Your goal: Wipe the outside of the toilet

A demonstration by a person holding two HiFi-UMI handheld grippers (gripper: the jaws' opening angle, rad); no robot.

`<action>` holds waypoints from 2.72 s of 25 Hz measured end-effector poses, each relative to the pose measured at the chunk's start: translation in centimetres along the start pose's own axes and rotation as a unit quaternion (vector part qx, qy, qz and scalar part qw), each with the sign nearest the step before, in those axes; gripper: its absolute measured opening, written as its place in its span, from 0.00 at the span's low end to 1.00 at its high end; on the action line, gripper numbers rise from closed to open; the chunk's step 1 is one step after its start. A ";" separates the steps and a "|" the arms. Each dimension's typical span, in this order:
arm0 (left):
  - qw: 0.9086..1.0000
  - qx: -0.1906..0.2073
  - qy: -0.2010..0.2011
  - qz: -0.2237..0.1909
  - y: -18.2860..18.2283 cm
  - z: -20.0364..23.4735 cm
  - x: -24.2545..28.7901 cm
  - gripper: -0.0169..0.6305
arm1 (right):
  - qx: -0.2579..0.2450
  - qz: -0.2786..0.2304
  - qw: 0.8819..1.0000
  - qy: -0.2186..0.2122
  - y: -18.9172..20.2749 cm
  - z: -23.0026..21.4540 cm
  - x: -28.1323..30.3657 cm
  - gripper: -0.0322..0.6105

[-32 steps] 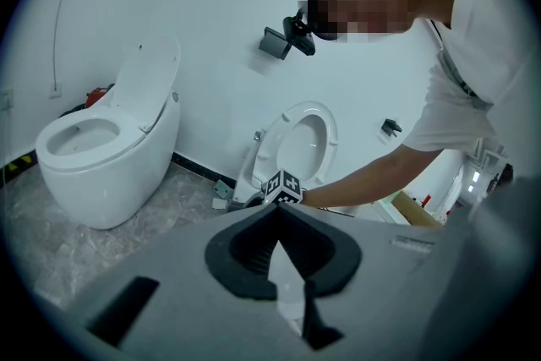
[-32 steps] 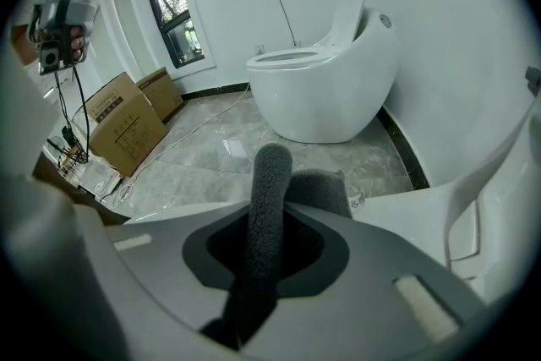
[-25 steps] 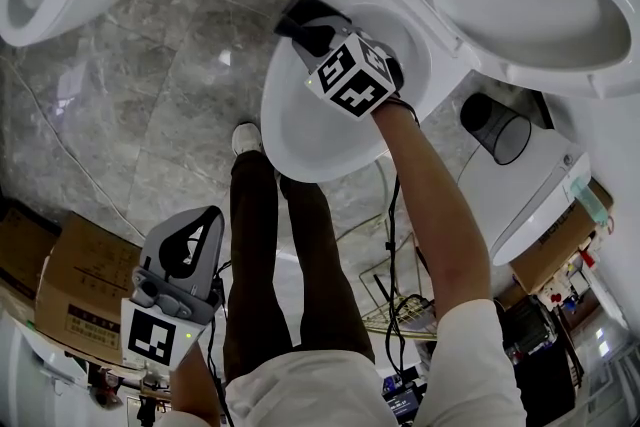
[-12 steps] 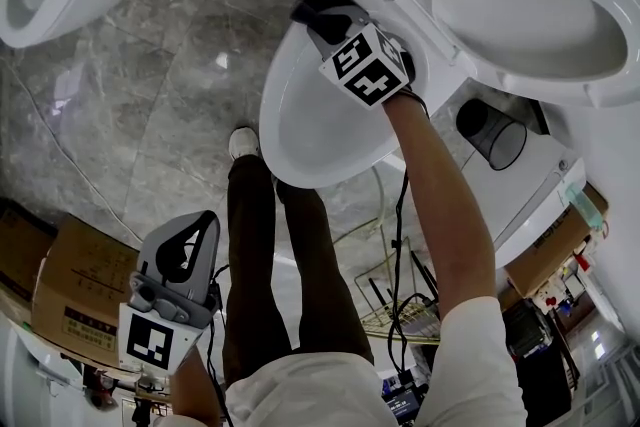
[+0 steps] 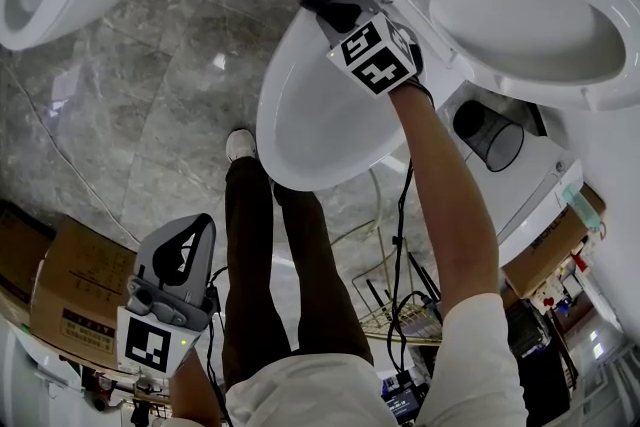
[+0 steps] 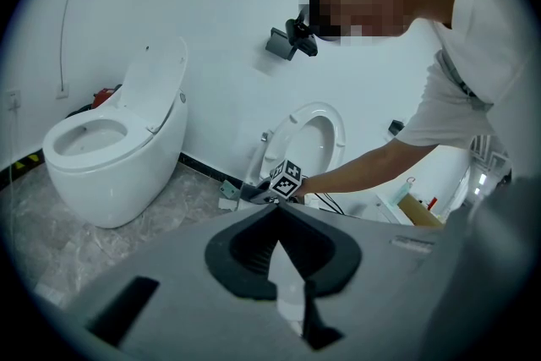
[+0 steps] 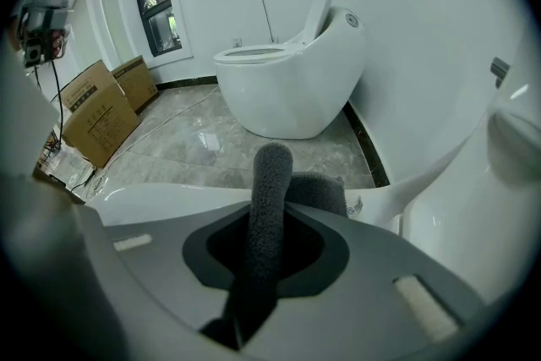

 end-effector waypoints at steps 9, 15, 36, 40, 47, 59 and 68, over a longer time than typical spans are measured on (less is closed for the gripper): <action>1.000 0.003 -0.002 0.000 -0.2 0.0 -0.3 0.02 | 0.022 0.003 0.999 0.042 0.6 -2.7 -0.4 0.15; 1.000 0.012 -0.008 0.003 -0.3 -0.1 -0.7 0.02 | 0.063 -0.002 0.996 0.057 1.1 -3.7 -0.7 0.14; 0.994 0.085 0.014 -0.069 -11.6 -7.8 -5.1 0.02 | 0.269 -0.202 0.937 0.097 2.6 3.9 -24.2 0.14; 0.990 0.113 0.030 -0.081 -15.5 -11.4 -6.5 0.02 | 0.302 -0.258 0.911 0.110 3.3 7.0 -33.2 0.14; 0.982 0.163 0.057 -0.082 -20.7 -18.0 -10.5 0.02 | 0.301 -0.341 0.878 0.150 3.9 12.5 -50.6 0.14; 0.948 0.267 0.086 -0.149 -31.2 -25.5 -14.7 0.02 | 0.234 -0.476 0.814 0.235 2.1 20.8 -72.2 0.14; 0.928 0.298 0.081 -0.207 -35.3 -27.3 -18.7 0.02 | 0.164 -0.551 0.774 0.264 -1.4 27.0 -80.6 0.14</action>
Point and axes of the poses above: the fingertips, and each gripper's own axes: x forward along the fingers, z to its left, y out of its underside, the point moved 9 cm from there along -x, backward along the fingers, and after that the axes turned 8 degrees about x, right-handed, at the moved point
